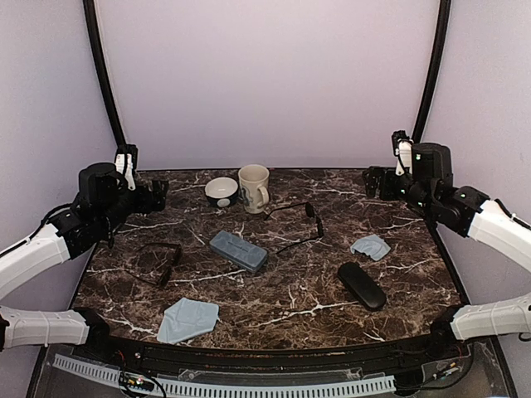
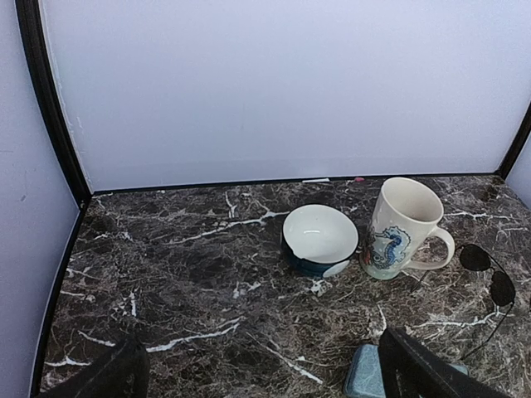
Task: Organize the sunglasses
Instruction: Pick up the sunglasses case from the center of the board.
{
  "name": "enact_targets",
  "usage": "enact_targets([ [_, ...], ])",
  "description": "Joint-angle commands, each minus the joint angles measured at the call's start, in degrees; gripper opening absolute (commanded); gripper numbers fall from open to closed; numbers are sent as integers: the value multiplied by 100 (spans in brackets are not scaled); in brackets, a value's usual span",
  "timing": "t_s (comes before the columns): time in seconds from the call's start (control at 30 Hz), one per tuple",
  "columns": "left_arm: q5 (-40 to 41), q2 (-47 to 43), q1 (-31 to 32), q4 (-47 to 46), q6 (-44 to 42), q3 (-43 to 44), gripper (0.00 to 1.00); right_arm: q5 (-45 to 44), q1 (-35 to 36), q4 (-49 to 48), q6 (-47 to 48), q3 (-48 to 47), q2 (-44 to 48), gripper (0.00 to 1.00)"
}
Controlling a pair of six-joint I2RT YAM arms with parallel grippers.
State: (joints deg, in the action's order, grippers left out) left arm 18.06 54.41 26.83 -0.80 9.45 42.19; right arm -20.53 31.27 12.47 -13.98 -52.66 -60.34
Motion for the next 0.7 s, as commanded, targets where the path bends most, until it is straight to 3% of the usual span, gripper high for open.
enact_targets([
  [0.0, 29, -1, 19, -49, 0, 33, 99, -4, 46, -146, 27, -16, 67, 100],
  [0.43, -97, 43, 17, -18, 120, 34, 99, -199, 46, 350, 14, -203, -57, 100],
  [0.67, -44, 139, 22, -37, 222, -20, 99, -245, 42, 1214, -23, -385, -400, 100],
])
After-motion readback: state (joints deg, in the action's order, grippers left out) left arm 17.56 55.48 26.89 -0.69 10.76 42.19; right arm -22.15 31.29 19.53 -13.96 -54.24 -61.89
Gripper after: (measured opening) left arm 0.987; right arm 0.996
